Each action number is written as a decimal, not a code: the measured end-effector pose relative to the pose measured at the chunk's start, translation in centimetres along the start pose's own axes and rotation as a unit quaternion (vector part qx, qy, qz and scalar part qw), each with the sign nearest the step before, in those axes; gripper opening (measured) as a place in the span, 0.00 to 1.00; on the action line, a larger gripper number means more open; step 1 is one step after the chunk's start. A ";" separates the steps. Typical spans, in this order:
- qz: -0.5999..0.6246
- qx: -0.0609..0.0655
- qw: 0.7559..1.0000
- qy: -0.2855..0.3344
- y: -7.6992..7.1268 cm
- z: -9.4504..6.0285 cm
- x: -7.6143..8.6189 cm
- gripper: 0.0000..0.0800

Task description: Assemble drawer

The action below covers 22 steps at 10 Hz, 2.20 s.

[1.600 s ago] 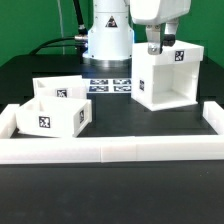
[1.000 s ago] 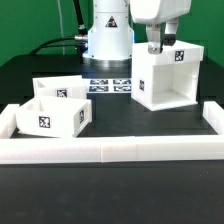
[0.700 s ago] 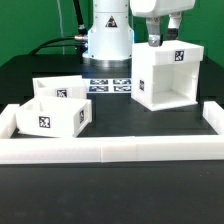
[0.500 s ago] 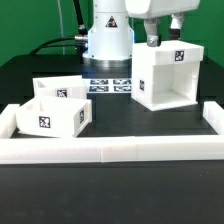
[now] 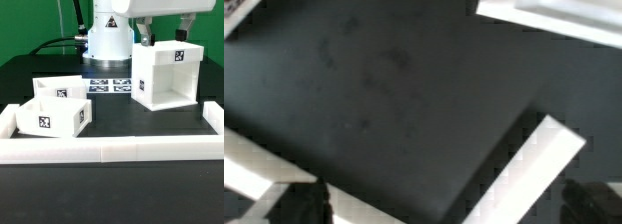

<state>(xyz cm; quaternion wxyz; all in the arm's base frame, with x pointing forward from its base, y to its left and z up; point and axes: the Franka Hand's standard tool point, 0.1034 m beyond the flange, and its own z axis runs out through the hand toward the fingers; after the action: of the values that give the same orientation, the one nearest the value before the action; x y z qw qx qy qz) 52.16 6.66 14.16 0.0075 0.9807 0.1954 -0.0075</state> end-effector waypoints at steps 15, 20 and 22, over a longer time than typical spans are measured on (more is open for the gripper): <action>0.067 0.030 0.997 -0.004 -9.6 1.3 -7.3 0.81; 0.043 0.025 0.999 0.002 -12.2 3.2 -8.8 0.81; 0.044 0.028 0.999 0.000 -12.2 3.9 -9.0 0.81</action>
Offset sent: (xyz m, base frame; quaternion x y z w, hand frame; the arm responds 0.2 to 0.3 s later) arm -0.0522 0.0401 0.0062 0.0664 -0.0179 0.0718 0.9950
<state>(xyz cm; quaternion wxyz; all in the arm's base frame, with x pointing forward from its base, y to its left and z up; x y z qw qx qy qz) 39.14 14.45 10.32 -0.0192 0.9882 0.1514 -0.0123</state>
